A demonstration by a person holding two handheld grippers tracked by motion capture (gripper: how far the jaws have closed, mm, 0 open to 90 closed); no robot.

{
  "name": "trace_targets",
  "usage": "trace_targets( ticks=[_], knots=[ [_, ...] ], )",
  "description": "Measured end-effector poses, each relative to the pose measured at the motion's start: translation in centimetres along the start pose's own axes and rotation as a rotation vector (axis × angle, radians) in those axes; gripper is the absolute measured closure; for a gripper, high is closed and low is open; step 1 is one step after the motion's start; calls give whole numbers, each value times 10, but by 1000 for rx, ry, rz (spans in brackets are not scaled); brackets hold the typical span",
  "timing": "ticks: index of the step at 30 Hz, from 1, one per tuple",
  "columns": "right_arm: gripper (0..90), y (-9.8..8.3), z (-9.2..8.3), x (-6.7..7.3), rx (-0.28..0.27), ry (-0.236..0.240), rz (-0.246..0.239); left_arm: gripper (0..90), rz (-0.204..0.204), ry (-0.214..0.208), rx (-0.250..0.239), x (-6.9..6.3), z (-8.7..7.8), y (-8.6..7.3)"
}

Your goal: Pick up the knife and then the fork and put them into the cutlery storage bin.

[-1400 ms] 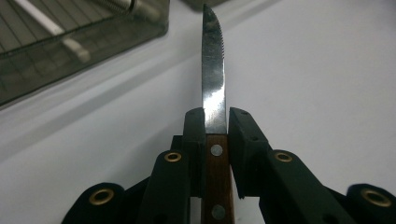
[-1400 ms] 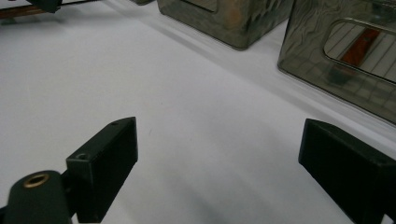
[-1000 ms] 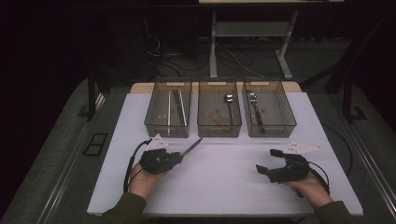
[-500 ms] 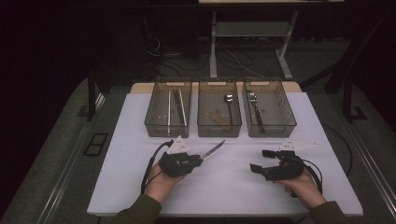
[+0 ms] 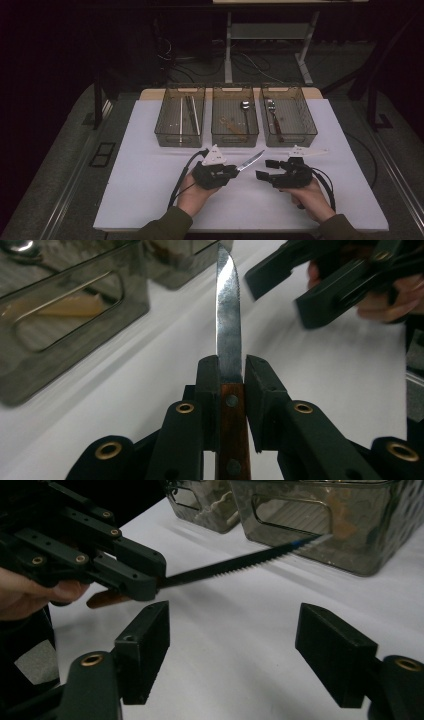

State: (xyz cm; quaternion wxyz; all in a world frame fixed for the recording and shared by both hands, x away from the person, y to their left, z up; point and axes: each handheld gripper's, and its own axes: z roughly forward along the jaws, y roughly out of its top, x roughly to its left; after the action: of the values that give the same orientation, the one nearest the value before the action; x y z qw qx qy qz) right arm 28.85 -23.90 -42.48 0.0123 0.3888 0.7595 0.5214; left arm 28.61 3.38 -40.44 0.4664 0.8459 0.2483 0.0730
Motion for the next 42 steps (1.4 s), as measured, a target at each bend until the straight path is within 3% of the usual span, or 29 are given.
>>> trace_targets(
  ticks=[11, 18, 23, 30, 36, 42],
  knots=[
    [451, 2, 0, -4, -21, 55, 47, 765, 27, -21, -24, -16, 16, 7],
    [663, 5, -2, -6, -64, 104, 108, 766, 35, -18, -37, -19, 20, 8],
    [750, 10, -2, -5, -106, 120, 115, 767, 41, -15, -52, -19, 18, 8],
    [806, 25, -3, 2, -135, 163, 61, 766, 29, -22, -101, -16, 12, 9],
    [848, 33, 1, 9, -137, 193, 6, 763, 31, -10, -109, -14, 11, 9],
    [891, 37, 2, 12, -123, 185, 6, 755, 29, -18, -127, -13, 10, 8]
  ],
)
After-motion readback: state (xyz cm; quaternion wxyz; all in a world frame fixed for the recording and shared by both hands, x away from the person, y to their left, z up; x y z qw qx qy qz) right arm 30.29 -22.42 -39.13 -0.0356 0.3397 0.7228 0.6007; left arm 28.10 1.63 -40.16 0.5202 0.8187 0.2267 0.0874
